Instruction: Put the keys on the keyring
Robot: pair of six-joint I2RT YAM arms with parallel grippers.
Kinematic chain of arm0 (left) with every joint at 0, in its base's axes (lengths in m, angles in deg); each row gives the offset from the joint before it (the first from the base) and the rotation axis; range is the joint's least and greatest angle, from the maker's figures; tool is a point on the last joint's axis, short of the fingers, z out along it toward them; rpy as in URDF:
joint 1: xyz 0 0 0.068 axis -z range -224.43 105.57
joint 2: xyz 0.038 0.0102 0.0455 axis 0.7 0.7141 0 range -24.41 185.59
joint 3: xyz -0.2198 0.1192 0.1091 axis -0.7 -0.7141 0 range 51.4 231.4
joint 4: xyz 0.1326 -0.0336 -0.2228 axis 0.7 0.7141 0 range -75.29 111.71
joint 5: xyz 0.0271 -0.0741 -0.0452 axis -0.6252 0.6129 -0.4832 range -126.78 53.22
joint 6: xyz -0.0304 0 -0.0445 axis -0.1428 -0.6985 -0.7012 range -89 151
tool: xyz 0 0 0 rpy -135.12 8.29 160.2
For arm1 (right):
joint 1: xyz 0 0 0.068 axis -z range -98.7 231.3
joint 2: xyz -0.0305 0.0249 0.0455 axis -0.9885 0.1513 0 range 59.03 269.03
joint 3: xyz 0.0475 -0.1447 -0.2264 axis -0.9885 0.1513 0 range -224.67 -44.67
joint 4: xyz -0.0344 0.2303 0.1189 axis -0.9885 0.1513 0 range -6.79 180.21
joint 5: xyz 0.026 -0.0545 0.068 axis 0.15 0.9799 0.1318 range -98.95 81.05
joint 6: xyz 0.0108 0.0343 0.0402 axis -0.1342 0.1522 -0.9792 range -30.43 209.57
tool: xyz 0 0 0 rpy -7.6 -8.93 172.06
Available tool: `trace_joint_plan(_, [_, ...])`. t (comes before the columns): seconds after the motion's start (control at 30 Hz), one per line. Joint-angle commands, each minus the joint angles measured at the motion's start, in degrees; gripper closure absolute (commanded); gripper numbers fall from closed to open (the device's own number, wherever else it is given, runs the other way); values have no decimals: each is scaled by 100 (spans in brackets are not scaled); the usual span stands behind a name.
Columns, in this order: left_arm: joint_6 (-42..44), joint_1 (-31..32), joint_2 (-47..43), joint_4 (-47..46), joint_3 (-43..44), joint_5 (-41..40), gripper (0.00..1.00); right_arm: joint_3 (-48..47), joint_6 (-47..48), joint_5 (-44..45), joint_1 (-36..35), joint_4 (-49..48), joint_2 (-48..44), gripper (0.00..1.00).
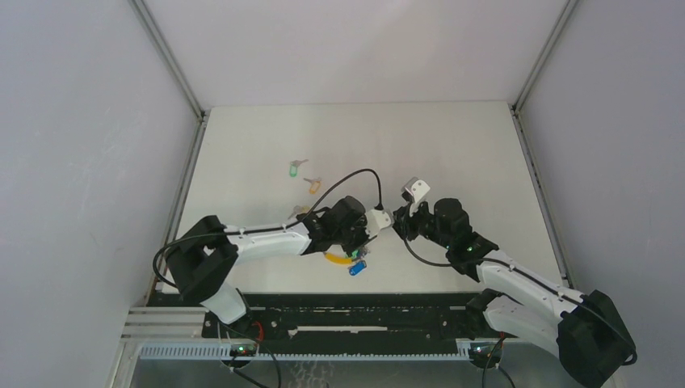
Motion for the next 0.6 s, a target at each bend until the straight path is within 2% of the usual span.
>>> trace_joint_plan(0.0, [38,141,-132,-384,-110,-334,93,-15,-503,165,83,-10,-41,67])
trace_joint_plan(0.23, [-99,342,-238,-278,-370,-323,77,-13,-599,128,141,-76,-20,67])
trace_joint_plan(0.33, [-339,370,-368,-235,-488,-380,73,-17,-550,148,156,-45,-20,67])
trace_joint_plan(0.57, [-1660,346,-1406,-454,-784,-1174,57,-22,-583,25,187,-123,27,65])
